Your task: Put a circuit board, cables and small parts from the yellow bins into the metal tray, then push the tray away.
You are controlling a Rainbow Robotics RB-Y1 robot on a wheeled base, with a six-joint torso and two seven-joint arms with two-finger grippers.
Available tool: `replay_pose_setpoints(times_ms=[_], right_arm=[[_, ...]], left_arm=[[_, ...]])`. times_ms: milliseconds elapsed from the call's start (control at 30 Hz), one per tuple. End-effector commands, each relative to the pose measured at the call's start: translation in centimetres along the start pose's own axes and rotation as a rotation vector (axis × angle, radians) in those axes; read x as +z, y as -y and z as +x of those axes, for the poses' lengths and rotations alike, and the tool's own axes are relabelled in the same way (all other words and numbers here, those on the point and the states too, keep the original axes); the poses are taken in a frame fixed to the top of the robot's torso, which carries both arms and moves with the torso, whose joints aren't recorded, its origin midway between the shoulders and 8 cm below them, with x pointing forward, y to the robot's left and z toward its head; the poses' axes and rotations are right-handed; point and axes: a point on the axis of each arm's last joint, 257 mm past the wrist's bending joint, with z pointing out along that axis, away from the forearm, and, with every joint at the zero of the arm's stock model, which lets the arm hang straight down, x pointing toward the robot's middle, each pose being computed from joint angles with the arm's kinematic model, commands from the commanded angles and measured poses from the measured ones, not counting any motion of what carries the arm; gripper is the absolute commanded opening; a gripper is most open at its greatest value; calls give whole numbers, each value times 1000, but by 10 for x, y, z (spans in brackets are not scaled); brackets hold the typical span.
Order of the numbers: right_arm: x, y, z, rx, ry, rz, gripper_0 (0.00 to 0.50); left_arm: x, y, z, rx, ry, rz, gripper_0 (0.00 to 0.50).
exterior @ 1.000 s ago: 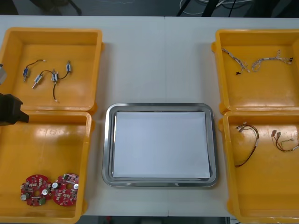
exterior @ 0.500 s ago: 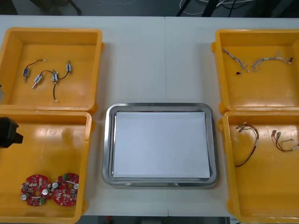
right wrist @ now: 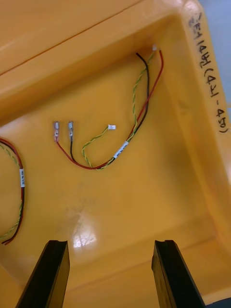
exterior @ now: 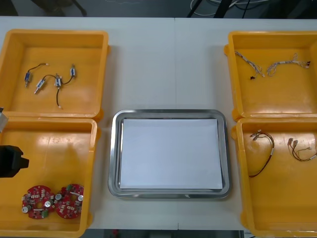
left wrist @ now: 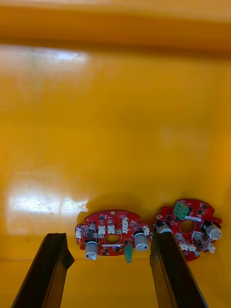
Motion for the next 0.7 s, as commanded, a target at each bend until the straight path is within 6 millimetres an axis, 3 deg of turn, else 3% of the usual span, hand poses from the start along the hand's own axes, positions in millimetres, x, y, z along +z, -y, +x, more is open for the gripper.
replay_pose_setpoints(times_ms=[33,167,467,700], right_arm=[[11,10,-1,78,-6,8,500],[23,11,-6,145,-15,-19,500],[29,13,-16,375,-15,-19,500],[41,-1,-18,553,-19,-37,500]], left_arm=[[2,-7,17,104,-2,-18,500],[7,-9,28,96,2,-7,500],[17,-13,50,78,14,18,500],[20,-16,66,68,9,27,500]])
